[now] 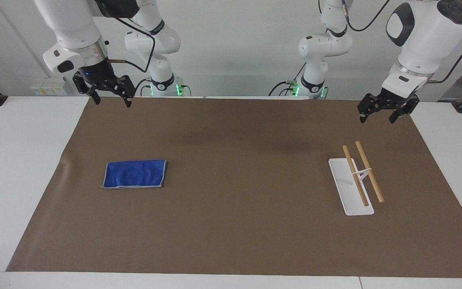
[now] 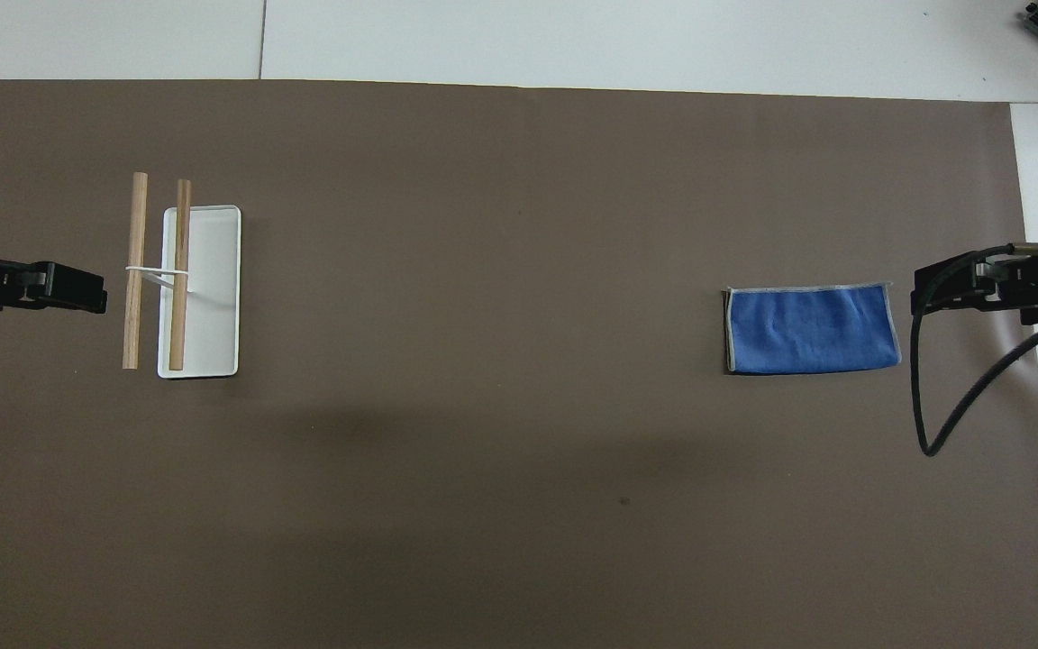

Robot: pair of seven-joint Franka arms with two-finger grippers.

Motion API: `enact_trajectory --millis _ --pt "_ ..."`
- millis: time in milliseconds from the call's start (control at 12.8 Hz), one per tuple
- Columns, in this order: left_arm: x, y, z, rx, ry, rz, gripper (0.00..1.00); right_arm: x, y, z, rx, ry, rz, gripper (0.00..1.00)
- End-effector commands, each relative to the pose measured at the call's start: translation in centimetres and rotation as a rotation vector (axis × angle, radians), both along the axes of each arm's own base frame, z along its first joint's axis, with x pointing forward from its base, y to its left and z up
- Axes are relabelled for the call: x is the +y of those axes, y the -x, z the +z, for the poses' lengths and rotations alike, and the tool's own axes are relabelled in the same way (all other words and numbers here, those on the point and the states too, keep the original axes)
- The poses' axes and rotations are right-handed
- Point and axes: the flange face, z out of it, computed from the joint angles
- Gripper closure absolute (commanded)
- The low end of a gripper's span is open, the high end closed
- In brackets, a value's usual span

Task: Right arm passes towel to left arm to hang

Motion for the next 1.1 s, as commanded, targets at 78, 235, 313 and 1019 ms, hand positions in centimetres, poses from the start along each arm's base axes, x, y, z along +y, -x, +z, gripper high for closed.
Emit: enact_trajectory --millis 78,235,313,1019 --pt "-0.3 0.4 0.2 0.007 0.002 -0.010 0.00 -0.4 0.5 0.2 0.000 0.000 -0.007 0.00" --pt "0.3 0.6 0.1 0.022 0.001 0.004 0.00 -0.4 0.5 0.2 0.001 -0.002 -0.010 0.00" --pt "0.3 0.5 0.1 0.021 0.001 0.004 0.00 -0.8 0.5 0.2 0.001 -0.002 -0.018 0.00" --pt "0.2 0.3 0.2 0.004 0.003 0.004 0.00 -2.3 0.5 -4.0 -0.065 -0.005 -0.036 0.00"
